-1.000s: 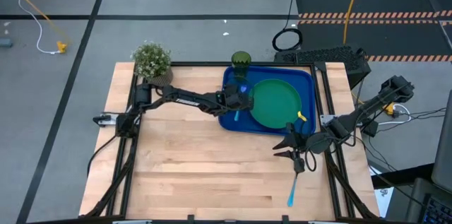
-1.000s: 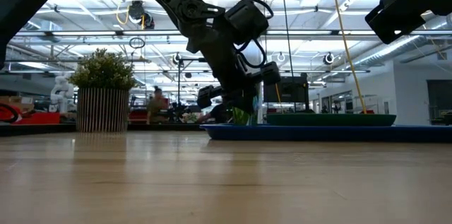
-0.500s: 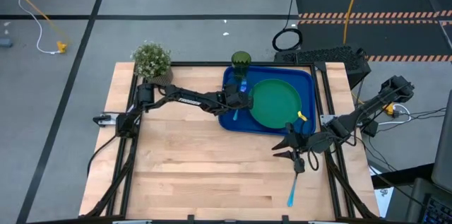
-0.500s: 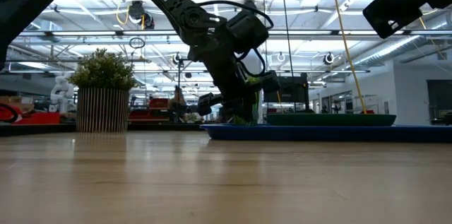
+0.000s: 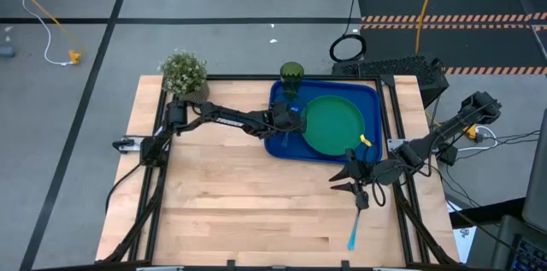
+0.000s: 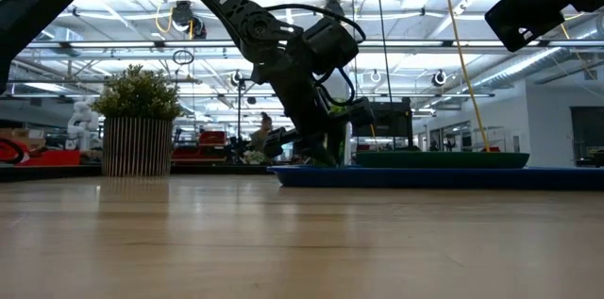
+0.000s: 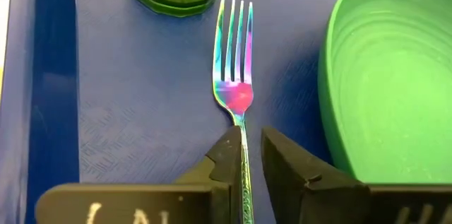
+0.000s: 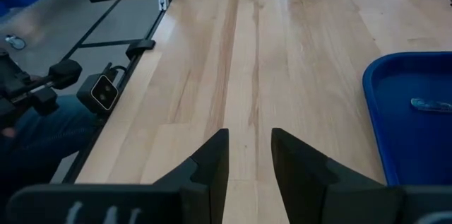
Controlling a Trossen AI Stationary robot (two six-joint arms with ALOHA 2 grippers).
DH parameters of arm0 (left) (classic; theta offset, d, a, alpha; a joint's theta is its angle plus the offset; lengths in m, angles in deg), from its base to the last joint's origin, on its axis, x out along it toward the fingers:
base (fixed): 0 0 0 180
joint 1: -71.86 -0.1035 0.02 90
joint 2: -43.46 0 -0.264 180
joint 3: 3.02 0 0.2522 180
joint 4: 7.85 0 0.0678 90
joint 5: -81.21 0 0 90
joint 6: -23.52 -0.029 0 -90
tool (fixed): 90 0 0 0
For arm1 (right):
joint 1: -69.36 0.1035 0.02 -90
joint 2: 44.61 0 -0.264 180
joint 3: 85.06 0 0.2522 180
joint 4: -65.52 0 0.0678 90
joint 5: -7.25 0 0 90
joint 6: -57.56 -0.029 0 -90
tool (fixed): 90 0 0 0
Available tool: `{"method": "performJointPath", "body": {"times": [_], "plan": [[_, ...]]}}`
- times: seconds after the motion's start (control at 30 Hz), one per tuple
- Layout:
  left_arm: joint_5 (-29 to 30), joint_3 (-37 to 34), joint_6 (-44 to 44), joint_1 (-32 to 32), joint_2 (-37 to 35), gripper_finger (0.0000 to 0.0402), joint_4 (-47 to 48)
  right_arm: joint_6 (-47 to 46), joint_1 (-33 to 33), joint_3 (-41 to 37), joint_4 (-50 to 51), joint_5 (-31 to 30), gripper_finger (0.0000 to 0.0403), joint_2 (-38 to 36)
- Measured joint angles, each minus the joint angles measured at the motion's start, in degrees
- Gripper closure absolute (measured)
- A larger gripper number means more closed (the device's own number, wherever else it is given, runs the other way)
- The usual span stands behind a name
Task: Pick and place plate/cup/fork/spoon on tray
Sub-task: Put the blue fork on the blue serving tray to the left of the green plate
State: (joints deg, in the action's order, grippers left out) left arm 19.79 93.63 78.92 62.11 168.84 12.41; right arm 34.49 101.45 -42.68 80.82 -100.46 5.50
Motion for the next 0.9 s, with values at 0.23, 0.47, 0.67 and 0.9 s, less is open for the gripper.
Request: {"method": "performJointPath", "body": {"times": [0.23, 0.47, 0.67, 0.9], "plan": [[0.20, 0.00, -1.21, -0.02, 0.00, 0.0335, 0.02, 0.00, 0.04, 0.00, 0.00, 0.04, 0.0305, 0.00], [-3.24, -0.02, -11.32, 0.38, -4.28, 0.0335, 3.88, 0.00, 1.96, 0.00, 0.09, 0.07, 0.0305, 0.00], [-9.24, -0.06, -15.91, 1.71, -8.78, 0.0335, 13.70, 0.20, 2.54, -0.02, -0.03, 0.00, 0.0305, 0.00], [-14.45, 3.65, -32.96, 4.55, -9.09, 0.0367, 22.27, 0.66, 2.47, 0.00, -0.02, -0.10, 0.0305, 0.02]]}}
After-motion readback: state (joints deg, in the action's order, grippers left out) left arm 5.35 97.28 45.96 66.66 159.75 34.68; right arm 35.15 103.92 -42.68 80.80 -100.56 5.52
